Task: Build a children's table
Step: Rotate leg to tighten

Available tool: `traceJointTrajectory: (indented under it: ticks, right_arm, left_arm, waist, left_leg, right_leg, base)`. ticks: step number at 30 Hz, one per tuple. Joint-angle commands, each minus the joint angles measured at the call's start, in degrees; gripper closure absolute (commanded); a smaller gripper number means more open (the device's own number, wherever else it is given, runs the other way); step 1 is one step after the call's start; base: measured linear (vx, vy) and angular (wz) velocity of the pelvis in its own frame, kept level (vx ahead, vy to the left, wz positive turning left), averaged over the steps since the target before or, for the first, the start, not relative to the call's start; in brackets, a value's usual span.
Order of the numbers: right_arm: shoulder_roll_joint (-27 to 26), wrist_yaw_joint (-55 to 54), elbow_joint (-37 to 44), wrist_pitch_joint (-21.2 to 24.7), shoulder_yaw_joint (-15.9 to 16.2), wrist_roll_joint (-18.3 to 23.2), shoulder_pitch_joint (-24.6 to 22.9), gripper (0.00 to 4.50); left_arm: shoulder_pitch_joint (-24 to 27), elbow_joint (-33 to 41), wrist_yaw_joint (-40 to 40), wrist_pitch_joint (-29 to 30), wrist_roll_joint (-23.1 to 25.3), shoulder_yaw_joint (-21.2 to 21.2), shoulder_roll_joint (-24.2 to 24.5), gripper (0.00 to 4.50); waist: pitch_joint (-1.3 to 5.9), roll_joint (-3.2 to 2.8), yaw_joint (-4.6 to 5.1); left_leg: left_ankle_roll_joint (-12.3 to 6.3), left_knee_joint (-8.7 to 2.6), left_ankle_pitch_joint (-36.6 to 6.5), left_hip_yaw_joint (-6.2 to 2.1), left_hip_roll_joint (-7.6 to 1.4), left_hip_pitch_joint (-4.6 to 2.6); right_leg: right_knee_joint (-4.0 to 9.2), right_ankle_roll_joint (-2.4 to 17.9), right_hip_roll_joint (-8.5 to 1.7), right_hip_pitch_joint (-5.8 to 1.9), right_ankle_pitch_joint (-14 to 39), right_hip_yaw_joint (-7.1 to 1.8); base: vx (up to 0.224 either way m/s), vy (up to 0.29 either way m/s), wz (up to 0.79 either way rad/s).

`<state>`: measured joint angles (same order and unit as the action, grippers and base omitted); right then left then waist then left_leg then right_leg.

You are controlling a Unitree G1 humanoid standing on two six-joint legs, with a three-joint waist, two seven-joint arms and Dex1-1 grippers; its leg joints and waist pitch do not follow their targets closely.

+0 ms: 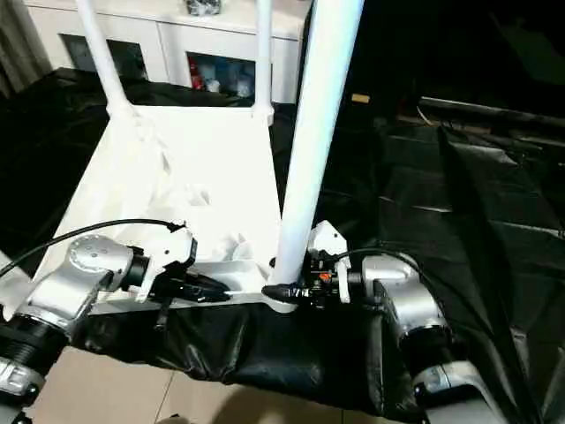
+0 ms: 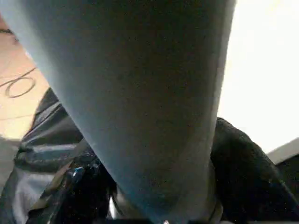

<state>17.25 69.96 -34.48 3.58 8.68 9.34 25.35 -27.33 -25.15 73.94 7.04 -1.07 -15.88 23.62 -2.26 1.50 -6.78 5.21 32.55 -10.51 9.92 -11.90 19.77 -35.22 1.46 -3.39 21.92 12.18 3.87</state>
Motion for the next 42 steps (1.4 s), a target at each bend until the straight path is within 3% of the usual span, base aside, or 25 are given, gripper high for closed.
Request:
traceJointTrajectory:
  ticks: [1, 5, 7, 12, 17, 19, 22, 28, 36, 42]
  right_arm:
    - [-3.26, -3.78, -0.63, 0.71, 2.05, -1.37, -0.86, 1.96]
    - [-7.85, -19.89, -5.20, -1.02, -0.67, -4.37, 0.80, 1.96]
    - [-10.34, -27.32, -6.65, -0.60, -2.19, -5.07, 1.51, 1.98]
    - [-16.55, -41.33, -7.67, 2.44, -5.01, -5.50, 2.52, 1.98]
    - [-21.85, -45.49, -7.80, -0.88, -3.89, -5.91, 2.57, 1.98]
    - [-22.34, -45.14, -7.76, -1.40, -3.47, -6.00, 2.51, 1.43]
    - [-22.84, -41.85, -6.28, -0.48, -2.38, -5.46, 1.83, 1.27]
    - [-19.31, -37.10, -4.32, 0.68, -1.77, -4.97, 1.47, 0.58]
    - [-9.26, -18.65, -0.07, 1.51, -0.39, -3.31, 0.86, 0.58]
    - [-2.56, -3.13, 3.96, 6.83, 1.46, 0.86, 0.31, 0.58]
  left_arm:
    - [-1.67, -0.54, -6.01, 0.55, 2.32, -1.99, -3.06, 4.50]
    - [-2.10, -0.46, -12.46, 3.05, 3.45, -1.62, -6.63, 4.50]
    - [-2.04, -0.30, -15.24, 3.71, 3.99, -1.68, -8.32, 4.50]
    - [-1.91, -0.30, -21.23, 5.35, 5.38, -1.48, -12.40, 4.50]
    - [-1.81, 0.56, -24.31, 6.91, 5.93, -2.17, -15.51, 4.50]
    - [-1.80, 0.68, -24.35, 7.00, 5.90, -2.29, -15.74, 4.50]
    - [-1.57, 1.27, -23.45, 7.20, 5.87, -2.81, -15.56, 4.50]
    - [-0.67, 2.64, -19.09, 6.72, 4.81, -3.06, -13.07, 4.50]
    - [-0.83, 2.50, -10.25, 3.97, 3.04, -2.58, -7.28, 4.50]
    - [-1.84, 0.43, -4.46, 1.50, 1.68, -1.40, -3.38, 4.50]
  waist:
    - [2.22, -0.17, 0.32]
    - [1.79, 0.06, 1.14]
    - [1.88, -0.07, 1.68]
    - [1.95, -0.01, 2.49]
    - [2.24, 0.01, 2.47]
    - [2.34, 0.10, 2.46]
    - [2.51, 0.12, 2.35]
    - [2.48, -0.05, 2.40]
    - [2.57, -0.06, 2.09]
    - [2.56, -0.05, 1.17]
  left_leg:
    - [-1.65, -3.70, -13.81, -0.02, -1.90, -0.78]
    - [0.35, -4.29, -18.43, -0.76, -1.59, -0.99]
    - [0.74, -4.31, -18.97, -0.91, -1.47, -1.08]
    - [0.86, -4.54, -19.09, -1.11, -1.32, -0.57]
    - [0.12, -4.41, -17.09, -0.78, -1.46, -0.56]
    - [-0.26, -4.33, -15.61, -0.62, -1.44, -0.38]
    - [-0.85, -4.13, -13.08, -0.34, -1.32, -0.31]
    - [-1.38, -4.26, -12.13, -0.37, -1.45, -0.23]
    - [-2.67, -3.97, -10.50, -0.21, -1.48, -0.19]
    - [-3.47, -3.75, -10.16, -0.01, -1.68, -0.41]
  right_leg:
    - [5.07, 10.96, -4.85, -1.79, 15.16, -3.03]
    - [6.32, 6.33, -5.18, -1.61, 28.12, -2.88]
    - [6.60, 5.47, -5.19, -1.45, 30.01, -2.80]
    - [6.68, 4.25, -4.99, -1.46, 29.82, -2.69]
    - [6.14, 5.79, -4.87, -1.25, 23.13, -3.20]
    - [5.72, 6.85, -4.74, -1.48, 19.22, -3.24]
    - [5.26, 8.16, -4.57, -1.73, 14.38, -3.31]
    - [5.20, 8.55, -4.61, -2.07, 13.05, -3.23]
    - [4.81, 10.33, -4.48, -2.35, 8.78, -3.23]
    - [4.46, 11.58, -4.23, -2.51, 7.15, -3.05]
  base:
    - [0.000, 0.000, 0.00]
    - [0.000, 0.000, 0.00]
    - [0.000, 0.000, 0.00]
    - [0.000, 0.000, 0.00]
    - [0.000, 0.000, 0.00]
    - [0.000, 0.000, 0.00]
    - [0.000, 0.000, 0.00]
    - [0.000, 0.000, 0.00]
    - [0.000, 0.000, 0.00]
    - [0.000, 0.000, 0.00]
